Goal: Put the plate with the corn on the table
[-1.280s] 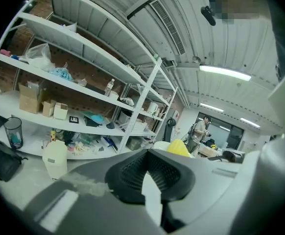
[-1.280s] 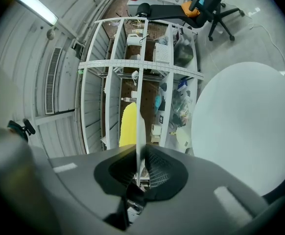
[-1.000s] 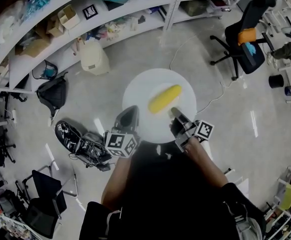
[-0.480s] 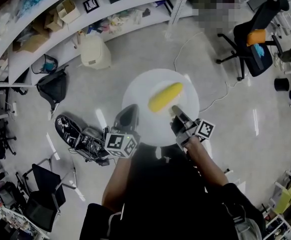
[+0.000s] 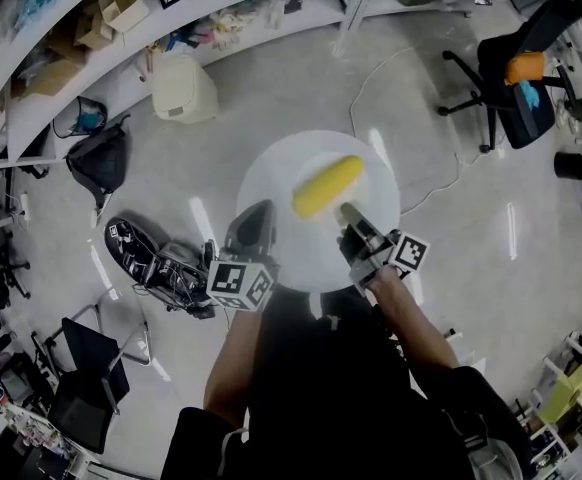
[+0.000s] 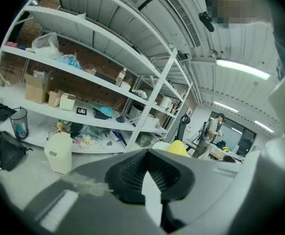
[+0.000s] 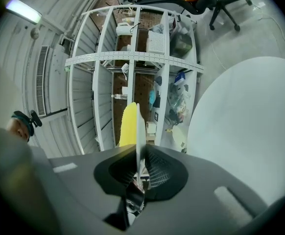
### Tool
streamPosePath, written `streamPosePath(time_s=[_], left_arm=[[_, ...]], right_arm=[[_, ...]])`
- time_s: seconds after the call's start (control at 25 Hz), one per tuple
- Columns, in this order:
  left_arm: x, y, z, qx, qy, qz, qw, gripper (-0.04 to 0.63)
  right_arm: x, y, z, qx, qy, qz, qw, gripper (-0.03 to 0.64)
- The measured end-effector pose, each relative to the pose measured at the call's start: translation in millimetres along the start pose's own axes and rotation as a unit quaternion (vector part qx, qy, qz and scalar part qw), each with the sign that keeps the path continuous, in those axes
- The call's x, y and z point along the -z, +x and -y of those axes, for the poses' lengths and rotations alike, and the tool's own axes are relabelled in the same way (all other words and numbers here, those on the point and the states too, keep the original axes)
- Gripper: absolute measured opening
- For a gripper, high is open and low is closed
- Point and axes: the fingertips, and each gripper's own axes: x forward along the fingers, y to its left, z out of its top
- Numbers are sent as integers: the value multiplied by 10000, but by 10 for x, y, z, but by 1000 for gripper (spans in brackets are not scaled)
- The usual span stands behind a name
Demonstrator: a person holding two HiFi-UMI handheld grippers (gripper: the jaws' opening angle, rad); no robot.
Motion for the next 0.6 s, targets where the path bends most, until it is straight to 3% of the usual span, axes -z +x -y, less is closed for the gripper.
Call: streamPosePath(time_s=[0.6], left_arm=[[288,367,-216,-172,-107,-154,9997,2]], right_arm=[[-177,263,476,23,24,-205,9998,37]])
